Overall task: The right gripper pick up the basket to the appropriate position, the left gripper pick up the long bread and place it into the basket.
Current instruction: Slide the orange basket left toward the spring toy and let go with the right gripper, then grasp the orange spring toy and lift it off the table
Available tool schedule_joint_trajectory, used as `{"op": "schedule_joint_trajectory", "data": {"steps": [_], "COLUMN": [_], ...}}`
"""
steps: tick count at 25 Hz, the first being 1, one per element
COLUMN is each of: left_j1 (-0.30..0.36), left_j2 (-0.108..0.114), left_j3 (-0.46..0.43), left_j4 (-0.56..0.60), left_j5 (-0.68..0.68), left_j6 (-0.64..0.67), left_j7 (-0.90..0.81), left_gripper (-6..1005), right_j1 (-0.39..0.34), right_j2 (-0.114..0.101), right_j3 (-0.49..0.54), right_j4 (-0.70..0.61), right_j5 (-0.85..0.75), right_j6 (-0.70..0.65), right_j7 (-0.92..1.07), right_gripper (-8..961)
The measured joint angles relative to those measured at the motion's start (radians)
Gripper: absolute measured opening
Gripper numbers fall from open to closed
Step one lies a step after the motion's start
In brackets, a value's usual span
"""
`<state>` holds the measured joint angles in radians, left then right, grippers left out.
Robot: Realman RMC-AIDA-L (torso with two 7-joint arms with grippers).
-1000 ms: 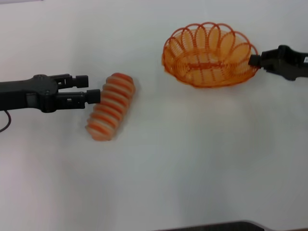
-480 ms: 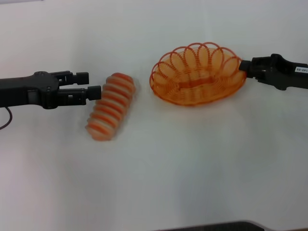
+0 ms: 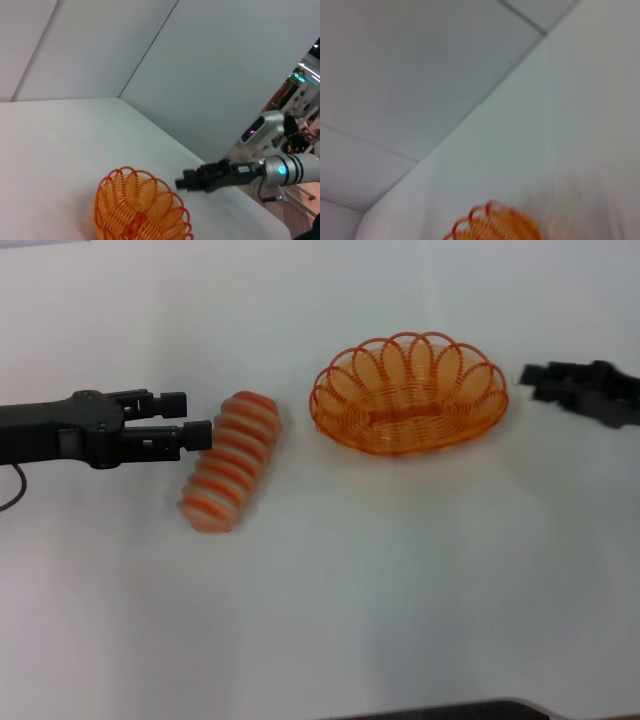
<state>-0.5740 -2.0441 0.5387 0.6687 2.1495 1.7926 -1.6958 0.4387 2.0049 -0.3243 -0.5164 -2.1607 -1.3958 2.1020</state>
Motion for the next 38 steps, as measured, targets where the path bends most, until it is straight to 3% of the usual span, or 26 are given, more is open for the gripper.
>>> {"op": "schedule_joint_trajectory", "data": {"steps": [4,10,15,23,27,32,35,38], "left_j1": [-0.001,0.001,0.001,-0.009,-0.013,-0.039,-0.081,-0.113], "left_j2": [-0.002,-0.008,-0.015,-0.02,-0.038,-0.054,-0.073,-0.109], "left_j3": [0.001,0.004,0.009,0.033,0.129,0.39,0.467,0.488], "left_j4": [0.0,0.001,0.002,0.058,0.242,0.51,0.573,0.589], "left_j5": [0.0,0.0,0.012,0.016,0.018,0.145,0.248,0.331], "left_j6": [0.001,-0.004,-0.021,-0.054,-0.087,-0.113,-0.119,-0.143], "left_j7": [0.0,0.002,0.0,-0.115,-0.37,-0.691,-0.82,-0.877], "left_gripper": [860,859,859,860,860,860,860,860], "right_j1": [-0.049,-0.068,-0.02,0.011,0.018,0.02,0.02,0.018], "right_j2": [-0.009,-0.023,-0.046,-0.026,-0.022,-0.021,-0.018,-0.013], "right_j3": [0.036,0.024,-0.079,-0.106,-0.117,-0.125,-0.127,-0.124], "right_j4": [-0.026,-0.03,-0.043,-0.056,-0.055,-0.052,-0.052,-0.052], "right_j5": [0.121,0.225,0.076,0.009,0.008,0.008,0.007,0.007], "right_j6": [-0.046,-0.335,-0.4,-0.362,-0.337,-0.32,-0.315,-0.311], "right_j7": [-0.219,-0.616,-0.646,-0.664,-0.666,-0.667,-0.668,-0.673], "right_gripper": [457,455,445,445,445,445,445,445]}}
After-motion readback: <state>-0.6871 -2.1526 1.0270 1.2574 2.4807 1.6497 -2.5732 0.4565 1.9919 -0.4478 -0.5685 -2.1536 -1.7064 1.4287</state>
